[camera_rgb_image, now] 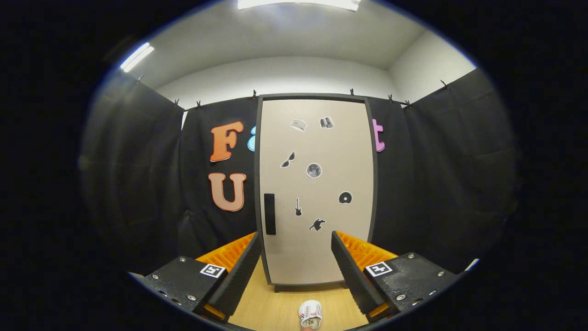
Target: Open the shoe cabinet door, grab the shoes and put them into the shoe cabinet, then close the shoe cabinet door.
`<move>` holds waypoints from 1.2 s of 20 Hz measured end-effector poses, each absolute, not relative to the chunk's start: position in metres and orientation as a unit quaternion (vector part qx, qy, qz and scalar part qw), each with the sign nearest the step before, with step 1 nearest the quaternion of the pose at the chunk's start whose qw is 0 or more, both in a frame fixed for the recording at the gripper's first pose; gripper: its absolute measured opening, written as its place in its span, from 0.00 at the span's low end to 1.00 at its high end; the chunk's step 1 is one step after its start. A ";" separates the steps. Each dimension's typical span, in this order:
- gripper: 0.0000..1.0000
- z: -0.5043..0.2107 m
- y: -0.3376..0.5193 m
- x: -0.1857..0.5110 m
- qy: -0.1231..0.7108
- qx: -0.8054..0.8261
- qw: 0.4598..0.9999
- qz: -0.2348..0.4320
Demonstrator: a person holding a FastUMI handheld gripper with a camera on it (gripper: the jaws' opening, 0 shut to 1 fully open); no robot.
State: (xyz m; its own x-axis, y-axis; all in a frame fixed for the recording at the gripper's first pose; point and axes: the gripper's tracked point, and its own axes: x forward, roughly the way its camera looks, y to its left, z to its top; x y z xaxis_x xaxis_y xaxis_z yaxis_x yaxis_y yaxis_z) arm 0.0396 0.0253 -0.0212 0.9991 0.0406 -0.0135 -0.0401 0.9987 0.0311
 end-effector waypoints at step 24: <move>0.93 -0.075 0.104 0.278 0.010 0.004 1.000 0.008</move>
State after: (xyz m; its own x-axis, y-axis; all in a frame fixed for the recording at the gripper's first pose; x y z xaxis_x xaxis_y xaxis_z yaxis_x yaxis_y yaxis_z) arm 0.2776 0.1040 -0.0748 0.9997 0.0160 -0.0202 -0.0158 0.9998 0.0083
